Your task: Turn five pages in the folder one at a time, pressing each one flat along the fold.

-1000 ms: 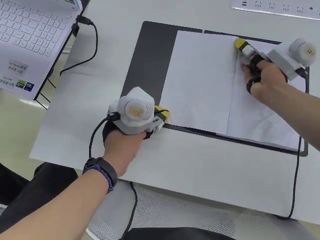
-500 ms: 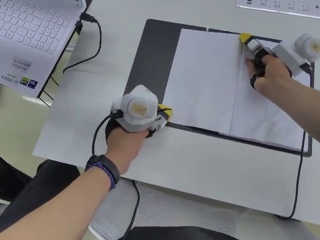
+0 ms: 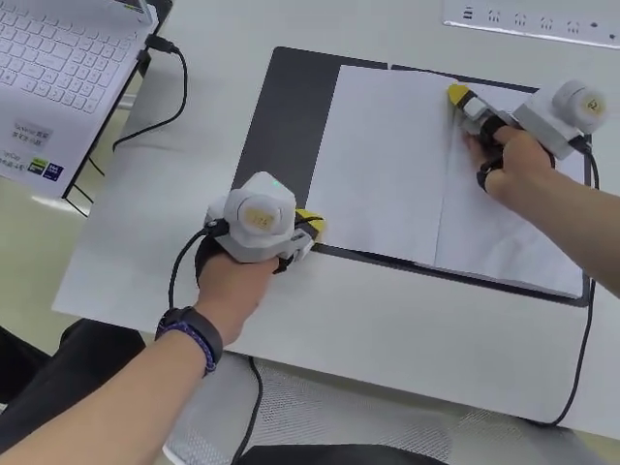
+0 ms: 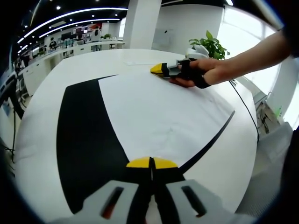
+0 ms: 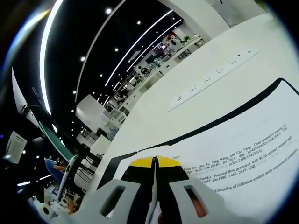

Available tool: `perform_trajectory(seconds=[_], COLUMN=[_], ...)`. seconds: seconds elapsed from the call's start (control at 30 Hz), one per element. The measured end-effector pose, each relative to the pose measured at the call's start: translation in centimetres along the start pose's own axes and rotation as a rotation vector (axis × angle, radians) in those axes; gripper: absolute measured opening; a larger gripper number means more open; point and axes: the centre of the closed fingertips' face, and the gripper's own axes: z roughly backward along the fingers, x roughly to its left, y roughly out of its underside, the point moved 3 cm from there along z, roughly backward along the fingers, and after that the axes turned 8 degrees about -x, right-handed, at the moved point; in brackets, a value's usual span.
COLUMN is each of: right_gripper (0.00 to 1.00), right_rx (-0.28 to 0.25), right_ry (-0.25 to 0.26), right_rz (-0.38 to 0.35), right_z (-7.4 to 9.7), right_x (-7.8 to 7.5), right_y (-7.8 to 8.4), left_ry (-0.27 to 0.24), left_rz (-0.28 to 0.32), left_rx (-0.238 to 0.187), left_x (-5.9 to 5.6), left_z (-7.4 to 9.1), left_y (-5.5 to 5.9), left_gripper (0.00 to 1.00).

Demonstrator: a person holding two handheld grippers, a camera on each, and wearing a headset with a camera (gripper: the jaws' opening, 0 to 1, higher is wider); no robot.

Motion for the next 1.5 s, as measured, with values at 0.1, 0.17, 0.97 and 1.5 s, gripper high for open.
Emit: perform_trajectory(seconds=[0.1,0.17,0.97,1.5], right_gripper=[0.00,0.00,0.00,0.00], right_rx=[-0.001,-0.002,0.034,0.061], right_ry=[-0.003,-0.009,-0.054,-0.083], right_rz=[0.015,0.011,0.020,0.027], right_z=[0.5,1.0,8.1,11.3], right_x=[-0.3,-0.1,2.9,3.8], right_y=[0.5,0.7,4.7,6.5], left_ry=[-0.001,-0.002,-0.003,0.003], left_rz=[0.003,0.005,0.031,0.032], left_rx=[-0.002,-0.001,-0.018,-0.028], left_x=[0.1,0.2,0.7,0.8], left_z=[-0.2,-0.3,-1.0,-1.1], left_y=[0.1,0.2,0.8,0.9], left_gripper=[0.00,0.00,0.00,0.00])
